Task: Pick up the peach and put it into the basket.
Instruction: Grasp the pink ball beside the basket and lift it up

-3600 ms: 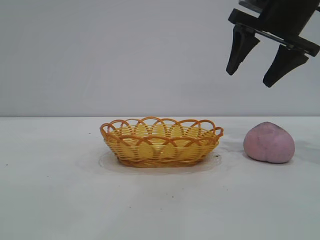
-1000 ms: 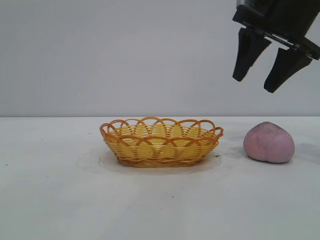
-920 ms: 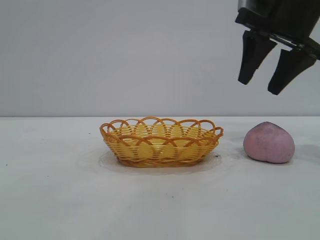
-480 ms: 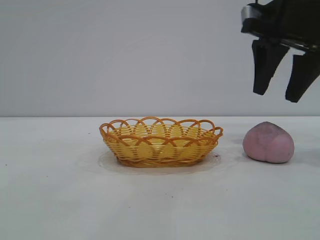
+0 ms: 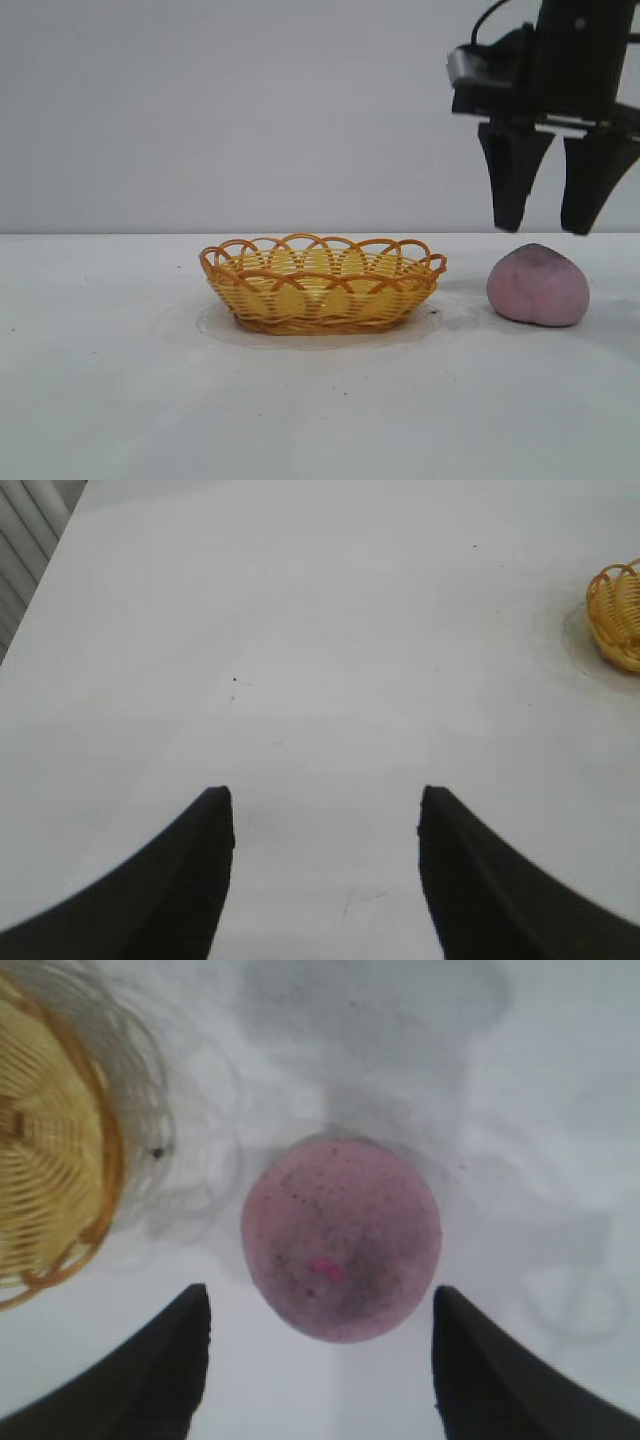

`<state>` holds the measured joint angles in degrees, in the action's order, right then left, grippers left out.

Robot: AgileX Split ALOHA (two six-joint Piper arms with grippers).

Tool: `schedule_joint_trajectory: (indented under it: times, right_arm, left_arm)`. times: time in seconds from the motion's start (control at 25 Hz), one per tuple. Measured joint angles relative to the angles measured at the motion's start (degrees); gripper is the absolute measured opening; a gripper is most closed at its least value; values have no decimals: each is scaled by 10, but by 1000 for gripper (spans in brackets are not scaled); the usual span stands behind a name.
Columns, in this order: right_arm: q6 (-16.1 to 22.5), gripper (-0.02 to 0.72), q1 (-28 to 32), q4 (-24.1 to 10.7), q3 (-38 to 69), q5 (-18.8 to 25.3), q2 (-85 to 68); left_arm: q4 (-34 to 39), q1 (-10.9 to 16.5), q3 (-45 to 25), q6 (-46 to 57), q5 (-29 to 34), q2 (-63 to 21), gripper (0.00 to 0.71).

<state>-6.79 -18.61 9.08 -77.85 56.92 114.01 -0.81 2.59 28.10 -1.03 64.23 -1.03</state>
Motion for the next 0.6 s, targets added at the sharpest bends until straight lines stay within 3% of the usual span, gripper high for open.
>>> schedule_joint_trajectory:
  times: [0.28, 0.48, 0.56, 0.6]
  right_arm:
    - [0, 356, 0, -3, -2, -18, 33]
    - [0, 106, 0, -3, -4, -14, 34]
    - [-4, 51, 0, -6, -4, -10, 34]
    - [-8, 64, 0, -7, -5, -7, 34]
  left_arm:
    - [0, 0, 0, 0, 0, 0, 360]
    - [0, 0, 0, 0, 0, 0, 360]
    - [0, 0, 0, 0, 0, 0, 360]
    - [0, 0, 0, 0, 0, 0, 360]
